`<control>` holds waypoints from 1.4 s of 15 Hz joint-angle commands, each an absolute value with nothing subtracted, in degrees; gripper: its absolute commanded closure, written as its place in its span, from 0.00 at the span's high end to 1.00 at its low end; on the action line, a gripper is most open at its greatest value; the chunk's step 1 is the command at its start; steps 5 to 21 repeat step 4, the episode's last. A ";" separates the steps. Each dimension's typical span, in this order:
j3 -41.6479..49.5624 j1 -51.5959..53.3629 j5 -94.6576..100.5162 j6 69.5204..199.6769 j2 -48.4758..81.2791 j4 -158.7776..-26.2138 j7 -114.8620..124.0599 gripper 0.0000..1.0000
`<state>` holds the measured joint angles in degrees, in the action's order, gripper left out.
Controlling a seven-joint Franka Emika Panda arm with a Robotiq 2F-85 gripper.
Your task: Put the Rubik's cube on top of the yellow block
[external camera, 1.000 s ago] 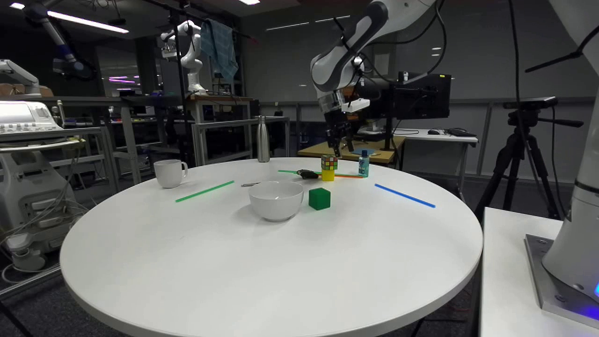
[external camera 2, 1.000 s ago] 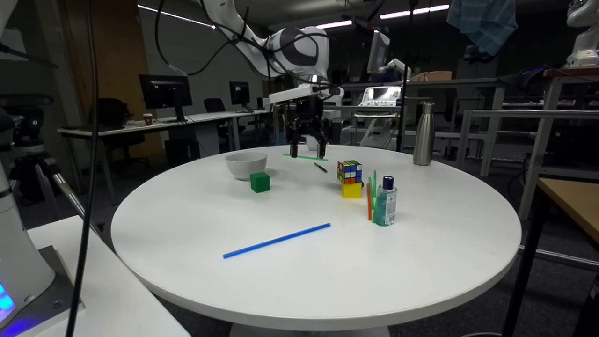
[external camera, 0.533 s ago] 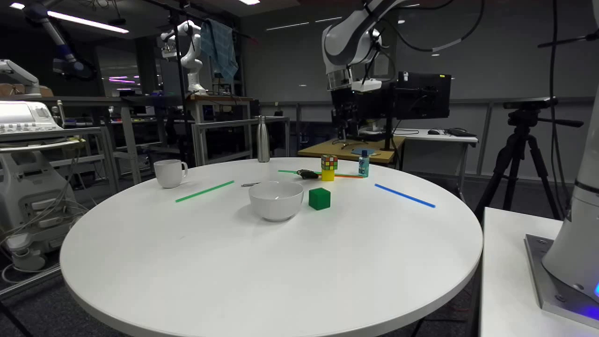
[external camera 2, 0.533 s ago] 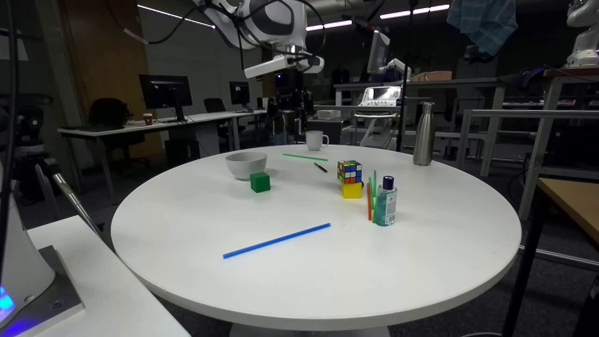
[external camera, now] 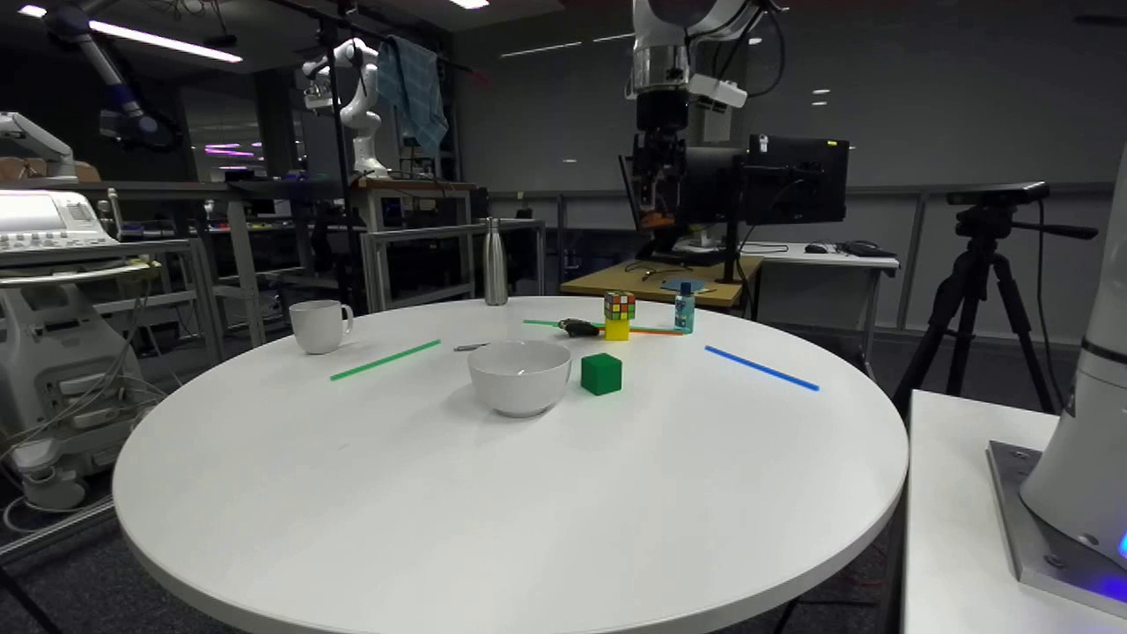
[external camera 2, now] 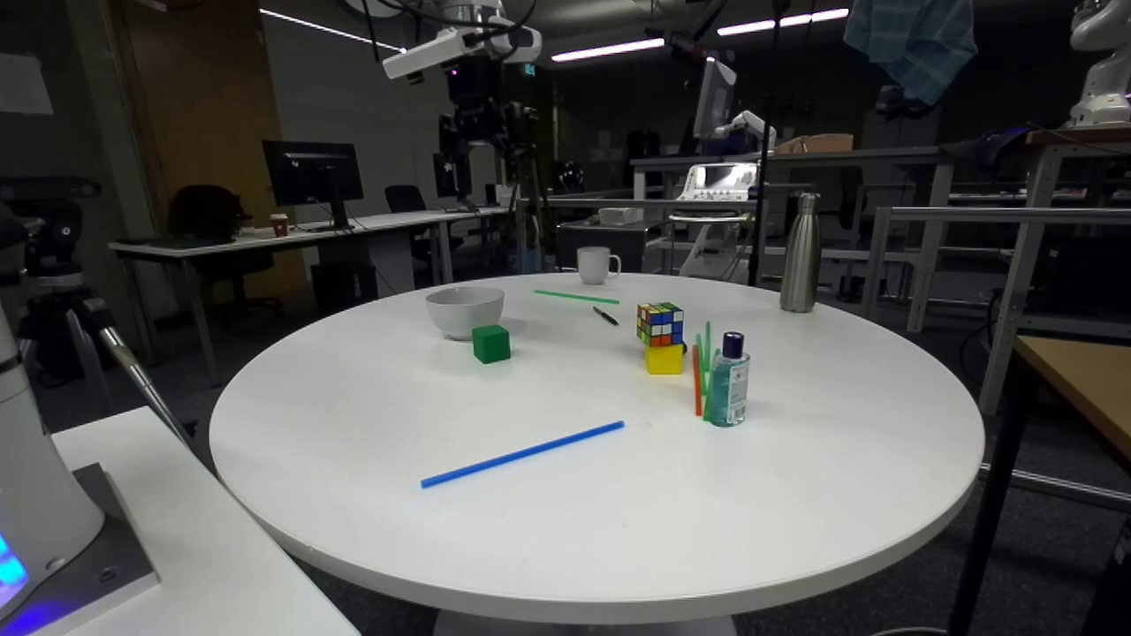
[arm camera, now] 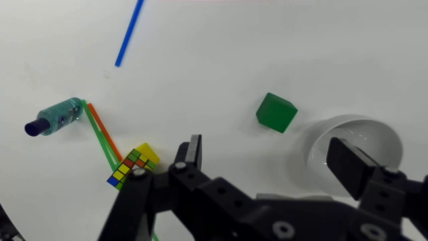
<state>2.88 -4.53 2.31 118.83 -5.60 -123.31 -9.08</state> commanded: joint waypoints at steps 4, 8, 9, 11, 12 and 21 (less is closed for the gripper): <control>3.11 -2.75 -0.92 115.10 -10.44 -125.33 -9.07 1.00; 3.11 -2.75 -0.92 115.10 -10.44 -125.33 -9.07 1.00; 3.11 -2.75 -0.92 115.10 -10.44 -125.33 -9.07 1.00; 3.11 -2.75 -0.92 115.10 -10.44 -125.33 -9.07 1.00; 3.11 -2.75 -0.92 115.10 -10.44 -125.33 -9.07 1.00; 3.11 -2.75 -0.92 115.10 -10.44 -125.33 -9.07 1.00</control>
